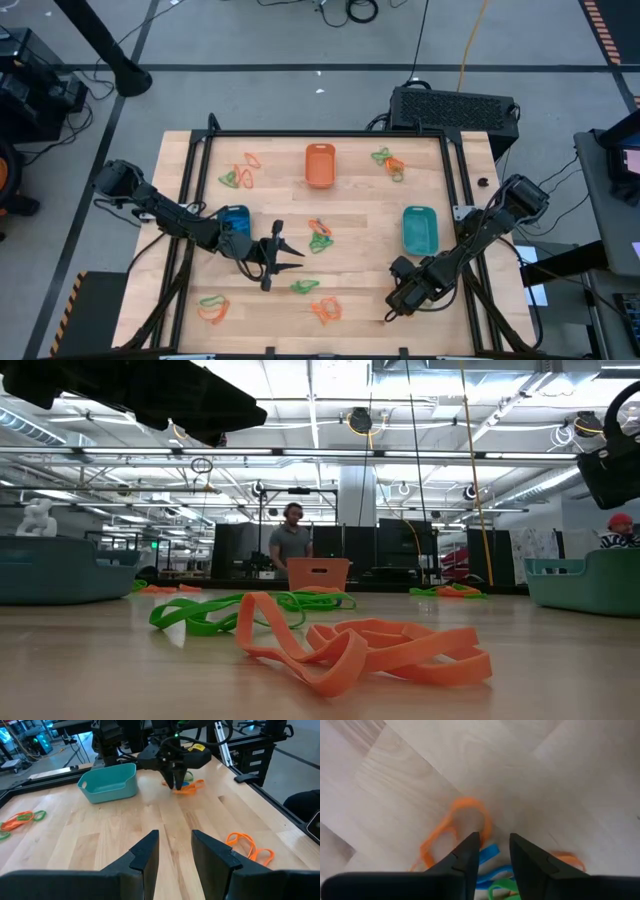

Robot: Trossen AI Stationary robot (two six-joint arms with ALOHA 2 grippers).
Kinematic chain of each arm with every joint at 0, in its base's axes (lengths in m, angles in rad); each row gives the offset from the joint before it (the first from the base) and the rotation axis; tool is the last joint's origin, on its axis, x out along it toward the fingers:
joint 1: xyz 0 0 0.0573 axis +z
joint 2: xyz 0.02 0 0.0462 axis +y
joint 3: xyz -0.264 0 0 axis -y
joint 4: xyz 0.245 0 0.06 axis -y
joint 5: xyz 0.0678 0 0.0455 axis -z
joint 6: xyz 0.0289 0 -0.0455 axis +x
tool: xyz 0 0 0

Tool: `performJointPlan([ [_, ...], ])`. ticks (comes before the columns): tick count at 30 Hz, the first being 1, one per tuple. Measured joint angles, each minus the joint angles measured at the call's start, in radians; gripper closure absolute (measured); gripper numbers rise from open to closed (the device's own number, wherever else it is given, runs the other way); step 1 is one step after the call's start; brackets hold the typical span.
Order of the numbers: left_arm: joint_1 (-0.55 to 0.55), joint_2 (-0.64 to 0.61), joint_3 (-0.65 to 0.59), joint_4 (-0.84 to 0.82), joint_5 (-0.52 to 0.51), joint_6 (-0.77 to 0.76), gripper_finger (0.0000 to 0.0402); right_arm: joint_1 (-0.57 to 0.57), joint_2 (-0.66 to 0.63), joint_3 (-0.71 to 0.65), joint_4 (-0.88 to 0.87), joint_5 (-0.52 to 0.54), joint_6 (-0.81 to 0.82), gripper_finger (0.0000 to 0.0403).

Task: Sort rubber bands into baskets
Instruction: Put the blue rubber band into the blue bin

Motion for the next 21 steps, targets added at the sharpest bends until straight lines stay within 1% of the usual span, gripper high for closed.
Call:
performJointPlan([
  [8,0.000,0.000,0.000,-0.006,0.000,-0.002,0.0278,-0.001,-0.004,0.000,0.003,-0.003,-0.036,0.0365],
  [12,0.000,0.000,0.000,-0.006,0.000,-0.003,0.0278,-0.003,-0.024,0.000,0.000,-0.027,-0.049,0.0392],
  [17,0.000,0.000,0.000,-0.005,0.000,-0.003,0.0278,-0.008,-0.077,0.000,-0.008,-0.018,-0.057,0.0399],
  [21,0.000,0.000,0.000,-0.005,0.000,-0.005,0.0278,-0.018,-0.109,0.000,-0.007,0.025,-0.079,0.0401],
])
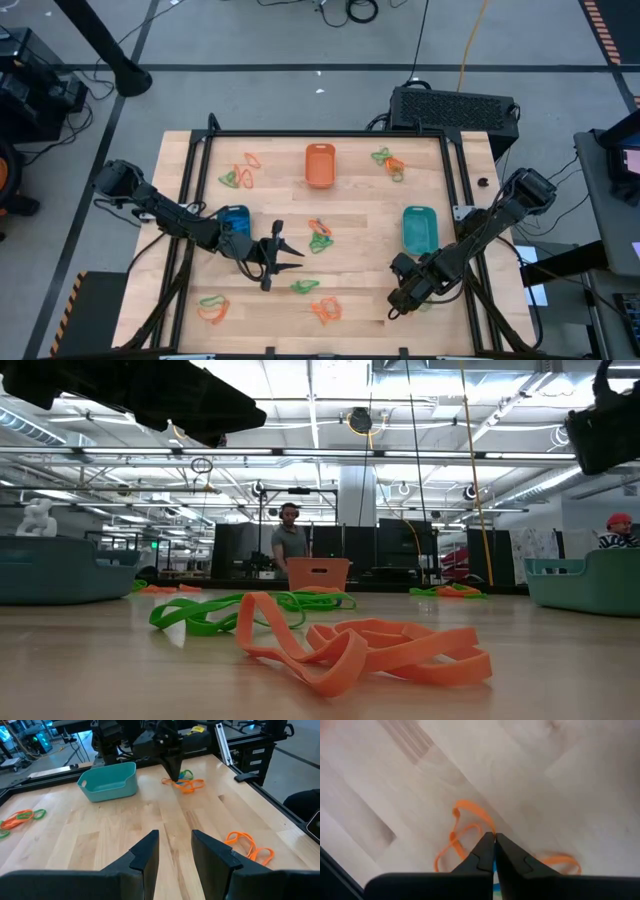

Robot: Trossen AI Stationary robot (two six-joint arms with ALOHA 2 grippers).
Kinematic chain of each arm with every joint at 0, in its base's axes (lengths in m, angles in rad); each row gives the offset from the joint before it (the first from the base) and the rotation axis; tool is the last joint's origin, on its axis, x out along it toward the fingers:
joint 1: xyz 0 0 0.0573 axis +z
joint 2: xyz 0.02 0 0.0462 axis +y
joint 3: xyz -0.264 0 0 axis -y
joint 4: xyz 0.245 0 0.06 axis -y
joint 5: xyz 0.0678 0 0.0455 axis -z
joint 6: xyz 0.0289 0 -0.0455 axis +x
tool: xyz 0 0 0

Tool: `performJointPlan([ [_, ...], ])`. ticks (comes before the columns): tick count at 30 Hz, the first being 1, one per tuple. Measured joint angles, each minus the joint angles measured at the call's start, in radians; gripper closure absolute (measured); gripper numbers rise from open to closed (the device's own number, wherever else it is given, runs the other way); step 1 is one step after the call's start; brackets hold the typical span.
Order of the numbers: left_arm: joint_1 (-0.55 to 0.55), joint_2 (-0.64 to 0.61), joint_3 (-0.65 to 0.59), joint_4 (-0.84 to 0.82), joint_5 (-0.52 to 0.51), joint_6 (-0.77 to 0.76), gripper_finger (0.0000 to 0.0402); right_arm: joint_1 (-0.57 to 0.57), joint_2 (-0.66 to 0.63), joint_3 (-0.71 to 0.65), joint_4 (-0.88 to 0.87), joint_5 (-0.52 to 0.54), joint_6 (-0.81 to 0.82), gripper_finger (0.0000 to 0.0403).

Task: Sort rubber bands into baskets
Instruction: Put the blue rubber band into the blue bin

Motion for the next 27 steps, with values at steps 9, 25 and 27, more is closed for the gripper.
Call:
performJointPlan([
  [9,0.000,0.000,0.000,0.000,0.000,-0.001,0.0278,-0.052,-0.004,0.000,0.005,0.020,-0.198,0.0401],
  [25,0.000,0.000,0.000,-0.005,0.000,-0.003,0.0278,-0.067,-0.004,0.000,-0.003,-0.002,-0.250,0.0374],
  [27,0.000,0.000,0.000,-0.012,0.000,-0.003,0.0278,-0.067,-0.004,0.000,-0.006,-0.002,-0.250,0.0355],
])
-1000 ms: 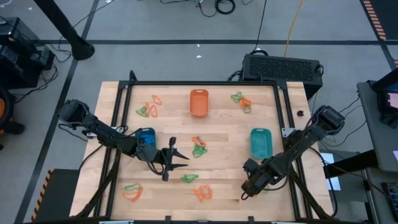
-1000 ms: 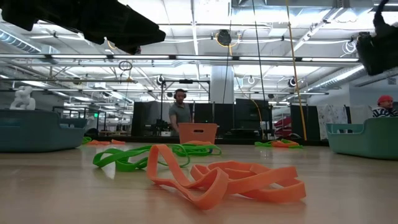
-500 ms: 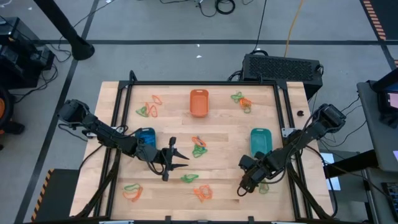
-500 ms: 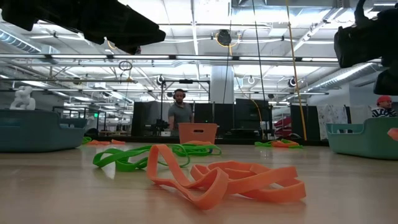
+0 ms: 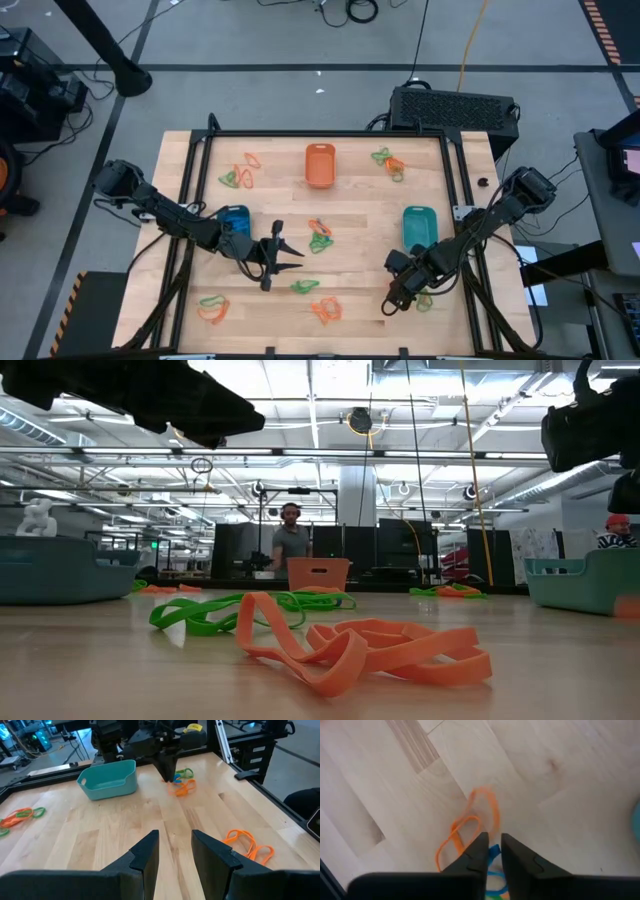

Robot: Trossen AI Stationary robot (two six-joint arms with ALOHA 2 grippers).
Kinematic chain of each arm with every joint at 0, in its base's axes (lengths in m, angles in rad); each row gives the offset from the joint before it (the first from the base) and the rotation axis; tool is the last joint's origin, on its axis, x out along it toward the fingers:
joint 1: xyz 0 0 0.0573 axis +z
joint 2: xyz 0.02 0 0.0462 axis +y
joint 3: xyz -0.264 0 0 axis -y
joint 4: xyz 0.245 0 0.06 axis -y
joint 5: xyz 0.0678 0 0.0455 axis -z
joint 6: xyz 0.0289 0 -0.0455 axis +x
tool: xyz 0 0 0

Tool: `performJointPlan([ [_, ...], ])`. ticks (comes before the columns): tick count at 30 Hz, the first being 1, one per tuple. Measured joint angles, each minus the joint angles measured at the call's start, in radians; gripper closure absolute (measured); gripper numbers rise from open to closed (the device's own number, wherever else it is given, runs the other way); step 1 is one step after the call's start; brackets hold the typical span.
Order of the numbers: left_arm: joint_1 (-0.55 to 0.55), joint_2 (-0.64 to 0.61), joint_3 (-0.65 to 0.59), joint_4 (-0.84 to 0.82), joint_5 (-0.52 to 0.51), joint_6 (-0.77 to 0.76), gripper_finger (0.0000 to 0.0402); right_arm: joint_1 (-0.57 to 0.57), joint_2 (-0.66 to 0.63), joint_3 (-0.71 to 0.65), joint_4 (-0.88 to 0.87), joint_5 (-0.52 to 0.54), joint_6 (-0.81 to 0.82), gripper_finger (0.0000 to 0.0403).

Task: Sort rubber bands into baskets
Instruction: Put the blue rubber band into the blue bin

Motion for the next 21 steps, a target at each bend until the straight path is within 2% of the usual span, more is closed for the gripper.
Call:
performJointPlan([
  [10,0.000,0.000,0.000,-0.009,0.000,0.000,0.0278,0.059,0.000,0.000,0.005,-0.018,-0.011,0.0280],
  [21,0.000,0.000,0.000,-0.009,0.000,-0.010,0.0278,0.122,0.055,0.000,0.011,0.014,-0.044,0.0271],
])
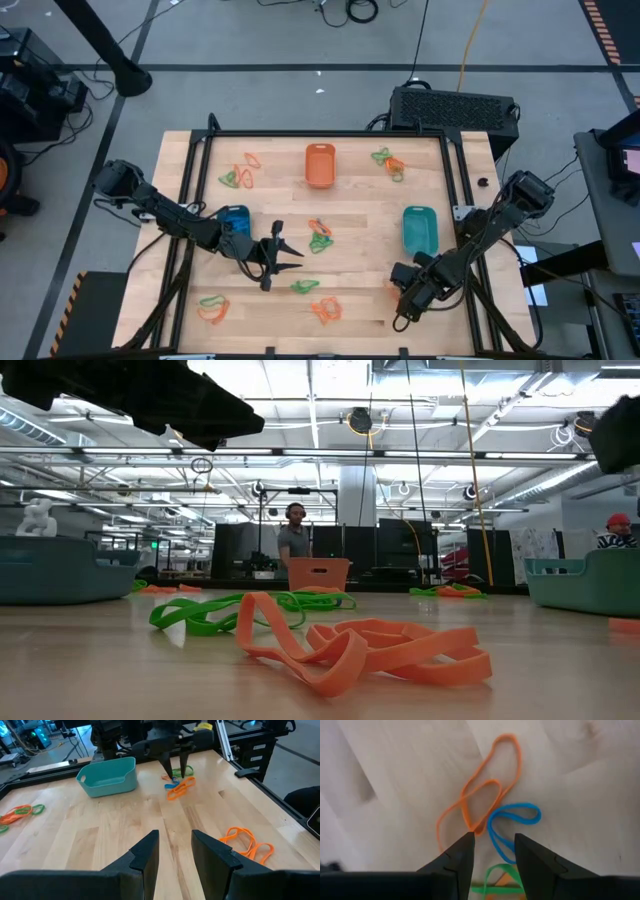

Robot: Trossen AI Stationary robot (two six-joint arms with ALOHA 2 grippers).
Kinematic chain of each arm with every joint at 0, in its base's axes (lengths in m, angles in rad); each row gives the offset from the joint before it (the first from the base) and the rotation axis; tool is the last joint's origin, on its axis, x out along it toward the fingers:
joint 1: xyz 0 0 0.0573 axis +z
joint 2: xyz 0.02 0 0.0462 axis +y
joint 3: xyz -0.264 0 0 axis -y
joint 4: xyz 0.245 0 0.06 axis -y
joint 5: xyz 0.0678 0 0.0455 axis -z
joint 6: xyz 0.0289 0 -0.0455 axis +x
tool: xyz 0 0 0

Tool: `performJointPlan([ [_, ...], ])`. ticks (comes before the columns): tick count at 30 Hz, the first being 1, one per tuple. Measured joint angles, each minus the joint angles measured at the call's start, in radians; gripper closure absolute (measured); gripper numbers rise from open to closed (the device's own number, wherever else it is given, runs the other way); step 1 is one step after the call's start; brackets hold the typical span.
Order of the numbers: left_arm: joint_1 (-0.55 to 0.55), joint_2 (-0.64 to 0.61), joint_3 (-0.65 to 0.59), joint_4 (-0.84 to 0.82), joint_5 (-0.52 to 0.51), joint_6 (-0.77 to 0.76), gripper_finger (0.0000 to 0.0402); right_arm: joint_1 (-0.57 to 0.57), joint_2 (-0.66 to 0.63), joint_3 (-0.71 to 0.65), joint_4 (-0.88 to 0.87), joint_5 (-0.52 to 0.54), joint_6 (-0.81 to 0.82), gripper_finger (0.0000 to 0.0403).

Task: Sort rubber bands into baskets
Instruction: Put the blue rubber band into the blue bin

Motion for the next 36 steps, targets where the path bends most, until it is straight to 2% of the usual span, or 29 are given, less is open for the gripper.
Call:
performJointPlan([
  [7,0.000,0.000,0.000,0.000,0.000,-0.009,0.0278,0.015,0.078,0.004,0.000,0.001,-0.200,0.0271],
  [12,0.000,0.000,0.000,0.000,0.000,-0.009,0.0278,0.014,0.095,0.006,-0.016,0.001,-0.259,0.0280],
  [15,0.000,0.000,0.000,0.000,0.000,-0.009,0.0278,0.014,0.085,0.005,-0.020,-0.004,-0.269,0.0313],
  [19,0.000,0.000,0.000,0.000,0.000,-0.009,0.0278,0.011,0.056,-0.001,-0.042,-0.011,-0.273,0.0386],
  [22,0.000,0.000,0.000,0.000,0.000,-0.009,0.0278,0.002,0.031,0.014,-0.089,0.004,-0.254,0.0395],
  [25,0.000,0.000,0.000,0.001,0.000,-0.010,0.0278,-0.009,0.022,0.053,-0.166,0.045,-0.245,0.0400],
  [28,0.000,0.001,0.000,0.029,0.000,-0.015,0.0278,-0.025,0.021,0.107,-0.204,0.130,-0.270,0.0401],
  [31,0.005,0.040,0.000,0.157,0.001,-0.051,0.0278,-0.046,0.020,0.154,-0.194,0.230,-0.310,0.0402],
  [36,0.061,0.163,0.008,0.399,0.018,-0.288,0.0278,-0.092,0.020,0.202,-0.043,0.368,-0.421,0.0402],
])
